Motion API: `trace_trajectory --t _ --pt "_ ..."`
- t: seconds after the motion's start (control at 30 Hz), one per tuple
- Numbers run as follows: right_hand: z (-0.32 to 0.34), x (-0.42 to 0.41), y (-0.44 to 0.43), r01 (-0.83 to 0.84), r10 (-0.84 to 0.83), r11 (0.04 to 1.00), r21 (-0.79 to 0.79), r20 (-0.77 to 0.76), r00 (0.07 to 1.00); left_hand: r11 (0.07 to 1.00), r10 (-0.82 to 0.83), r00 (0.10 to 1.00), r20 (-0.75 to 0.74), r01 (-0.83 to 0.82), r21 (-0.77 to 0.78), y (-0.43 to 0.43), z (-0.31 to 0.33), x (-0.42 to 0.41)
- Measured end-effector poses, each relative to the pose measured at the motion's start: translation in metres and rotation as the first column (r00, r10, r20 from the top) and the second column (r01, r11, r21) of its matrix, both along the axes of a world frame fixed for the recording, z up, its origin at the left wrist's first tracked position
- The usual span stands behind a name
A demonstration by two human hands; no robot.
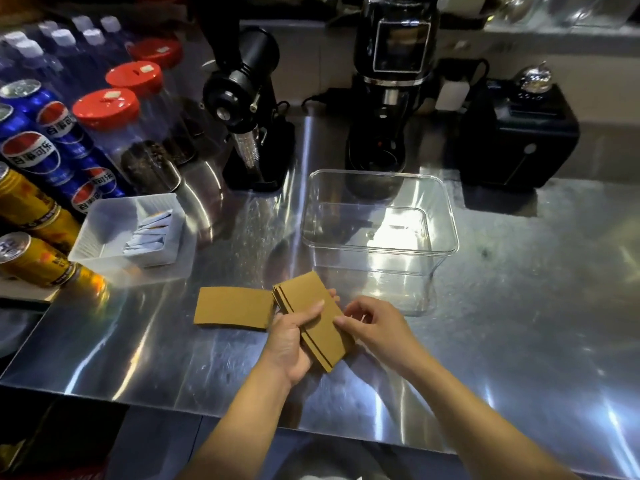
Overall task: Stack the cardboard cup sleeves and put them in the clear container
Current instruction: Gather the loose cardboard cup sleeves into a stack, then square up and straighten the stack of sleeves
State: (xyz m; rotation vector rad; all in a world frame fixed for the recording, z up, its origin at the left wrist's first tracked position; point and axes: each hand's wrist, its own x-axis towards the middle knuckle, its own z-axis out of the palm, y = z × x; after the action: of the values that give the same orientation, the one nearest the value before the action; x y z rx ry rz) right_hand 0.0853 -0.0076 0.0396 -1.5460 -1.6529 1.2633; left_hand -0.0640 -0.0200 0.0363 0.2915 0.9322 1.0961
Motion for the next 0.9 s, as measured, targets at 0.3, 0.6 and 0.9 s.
trace_trajectory --t 0.3,0.6,0.9 --pt "0.017 0.029 0.008 -0.018 0.024 0.998 0.054 -0.115 0.993 0.85 -0.342 0.571 -0.746 0.527 0.013 0.01 0.005 0.015" --pt "-0.01 0.027 -0.003 0.118 -0.114 0.993 0.002 -0.257 0.96 0.757 -0.324 0.363 -0.874 0.653 -0.009 0.021 -0.007 0.045" --pt "-0.043 0.023 -0.006 0.415 -0.43 0.903 -0.115 -0.293 0.854 0.79 0.379 -0.262 -0.888 0.591 0.163 0.003 -0.017 0.048"
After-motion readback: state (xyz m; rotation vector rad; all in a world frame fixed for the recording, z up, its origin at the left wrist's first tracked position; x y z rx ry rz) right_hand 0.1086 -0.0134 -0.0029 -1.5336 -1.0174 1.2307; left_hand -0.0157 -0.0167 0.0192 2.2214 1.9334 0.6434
